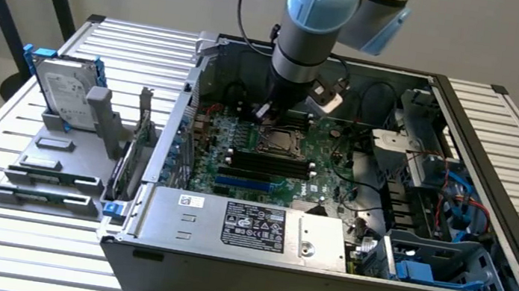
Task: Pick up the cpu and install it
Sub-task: 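Install the first cpu locking lever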
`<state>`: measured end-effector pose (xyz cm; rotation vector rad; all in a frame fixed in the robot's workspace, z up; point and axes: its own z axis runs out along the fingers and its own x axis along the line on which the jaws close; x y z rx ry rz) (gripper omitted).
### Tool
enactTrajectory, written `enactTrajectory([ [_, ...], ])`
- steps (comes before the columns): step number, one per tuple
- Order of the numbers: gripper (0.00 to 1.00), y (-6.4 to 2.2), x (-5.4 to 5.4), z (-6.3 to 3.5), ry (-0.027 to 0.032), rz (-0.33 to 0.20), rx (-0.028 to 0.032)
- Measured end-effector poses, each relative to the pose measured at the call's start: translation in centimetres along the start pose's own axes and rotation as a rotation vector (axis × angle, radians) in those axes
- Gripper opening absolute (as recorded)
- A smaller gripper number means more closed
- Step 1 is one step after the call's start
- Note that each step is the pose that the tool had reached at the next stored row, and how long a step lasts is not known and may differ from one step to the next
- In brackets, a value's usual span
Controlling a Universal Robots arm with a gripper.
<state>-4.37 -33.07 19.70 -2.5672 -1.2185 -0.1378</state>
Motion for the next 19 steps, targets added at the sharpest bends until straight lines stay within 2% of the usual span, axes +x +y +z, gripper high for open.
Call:
enactTrajectory([
  [7, 0.11, 0.02, 0.13, 0.02, -0.0009, 0.000, -0.0007],
  [19, 0.11, 0.88, 0.84, -0.01, -0.0009, 0.000, -0.0005],
])
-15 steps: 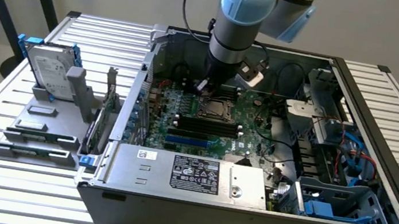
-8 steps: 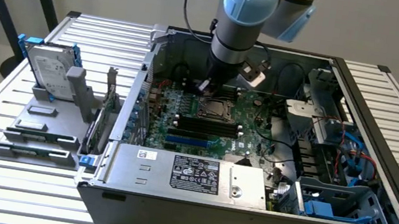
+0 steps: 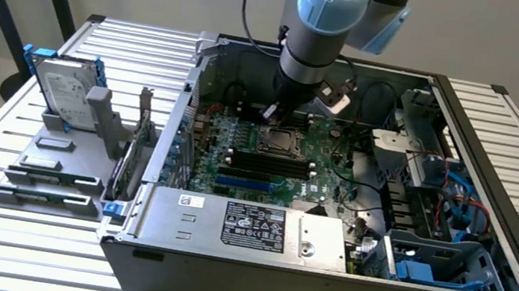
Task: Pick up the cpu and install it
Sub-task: 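Install the first cpu locking lever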
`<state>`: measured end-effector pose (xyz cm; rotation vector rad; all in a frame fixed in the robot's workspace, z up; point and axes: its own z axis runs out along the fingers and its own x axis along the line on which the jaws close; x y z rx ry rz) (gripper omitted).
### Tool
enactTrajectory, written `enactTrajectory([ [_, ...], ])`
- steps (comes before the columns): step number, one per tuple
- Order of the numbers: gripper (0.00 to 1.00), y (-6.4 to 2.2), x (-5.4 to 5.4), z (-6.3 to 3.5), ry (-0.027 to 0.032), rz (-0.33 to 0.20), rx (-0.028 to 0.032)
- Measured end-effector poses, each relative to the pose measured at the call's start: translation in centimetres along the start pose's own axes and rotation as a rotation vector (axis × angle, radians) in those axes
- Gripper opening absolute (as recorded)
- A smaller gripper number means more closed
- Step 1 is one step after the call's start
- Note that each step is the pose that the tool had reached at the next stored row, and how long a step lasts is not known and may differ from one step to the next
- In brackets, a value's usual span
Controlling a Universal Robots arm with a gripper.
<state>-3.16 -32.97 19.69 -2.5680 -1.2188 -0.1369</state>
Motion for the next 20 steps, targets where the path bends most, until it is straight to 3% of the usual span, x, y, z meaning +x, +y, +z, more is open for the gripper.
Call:
enactTrajectory([
  [20, 0.11, 1.12, 0.6, 0.08, 0.0000, -0.001, 0.0001],
])
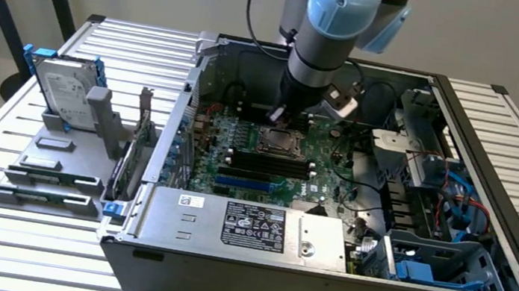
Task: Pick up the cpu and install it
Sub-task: 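Install the first cpu locking lever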
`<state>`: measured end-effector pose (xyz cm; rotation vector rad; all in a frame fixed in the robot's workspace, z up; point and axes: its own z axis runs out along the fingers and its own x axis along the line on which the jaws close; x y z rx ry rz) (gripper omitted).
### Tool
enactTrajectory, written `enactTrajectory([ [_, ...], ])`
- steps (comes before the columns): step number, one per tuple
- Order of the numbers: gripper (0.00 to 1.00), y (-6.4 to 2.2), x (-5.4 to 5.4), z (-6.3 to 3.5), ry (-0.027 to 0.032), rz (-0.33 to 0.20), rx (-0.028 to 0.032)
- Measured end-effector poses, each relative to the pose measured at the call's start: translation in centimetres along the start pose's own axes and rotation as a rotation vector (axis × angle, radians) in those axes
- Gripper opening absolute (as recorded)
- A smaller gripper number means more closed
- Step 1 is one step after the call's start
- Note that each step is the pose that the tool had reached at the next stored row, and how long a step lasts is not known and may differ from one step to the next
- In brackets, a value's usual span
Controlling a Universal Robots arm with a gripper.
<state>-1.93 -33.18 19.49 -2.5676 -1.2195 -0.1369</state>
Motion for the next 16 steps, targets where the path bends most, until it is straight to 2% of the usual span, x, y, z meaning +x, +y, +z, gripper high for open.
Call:
enactTrajectory([
  [3, 0.11, 0.18, 0.05, -0.01, 0.0017, -0.001, 0.0018],
  [10, 0.11, 0.44, 0.10, -0.05, 0.0175, -0.008, 0.0176],
  [16, 0.11, 0.66, -0.05, -0.01, 0.0269, -0.018, 0.0293],
])
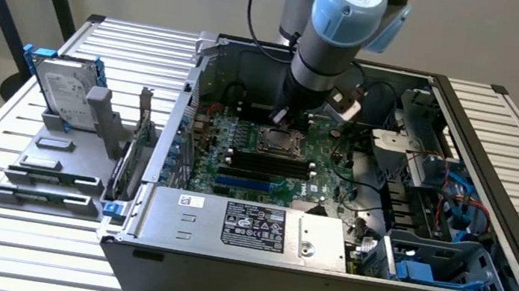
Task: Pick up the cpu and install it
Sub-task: 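Install the first cpu locking lever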
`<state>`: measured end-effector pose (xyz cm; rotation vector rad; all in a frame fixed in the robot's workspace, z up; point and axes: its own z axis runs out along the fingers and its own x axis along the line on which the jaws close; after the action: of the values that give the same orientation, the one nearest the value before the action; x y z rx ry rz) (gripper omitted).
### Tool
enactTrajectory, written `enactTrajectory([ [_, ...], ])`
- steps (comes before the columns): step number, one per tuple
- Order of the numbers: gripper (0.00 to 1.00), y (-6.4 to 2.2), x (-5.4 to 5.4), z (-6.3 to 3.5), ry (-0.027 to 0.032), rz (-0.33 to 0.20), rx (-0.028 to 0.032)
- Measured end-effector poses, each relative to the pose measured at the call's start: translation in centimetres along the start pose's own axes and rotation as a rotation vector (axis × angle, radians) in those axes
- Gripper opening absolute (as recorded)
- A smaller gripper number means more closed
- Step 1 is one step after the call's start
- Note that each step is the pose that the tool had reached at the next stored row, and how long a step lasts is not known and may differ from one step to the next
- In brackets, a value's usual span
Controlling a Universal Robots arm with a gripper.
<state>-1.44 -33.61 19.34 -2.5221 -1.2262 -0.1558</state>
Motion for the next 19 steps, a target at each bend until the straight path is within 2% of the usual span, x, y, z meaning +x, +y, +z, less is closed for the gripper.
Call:
enactTrajectory([
  [6, 0.11, 0.19, -0.11, 0.09, 0.0038, -0.011, 0.0081],
  [12, 0.11, 0.37, -0.13, 0.09, 0.0179, -0.023, 0.0240],
  [19, 0.11, 0.58, -0.31, 0.00, 0.0161, -0.034, 0.0283],
])
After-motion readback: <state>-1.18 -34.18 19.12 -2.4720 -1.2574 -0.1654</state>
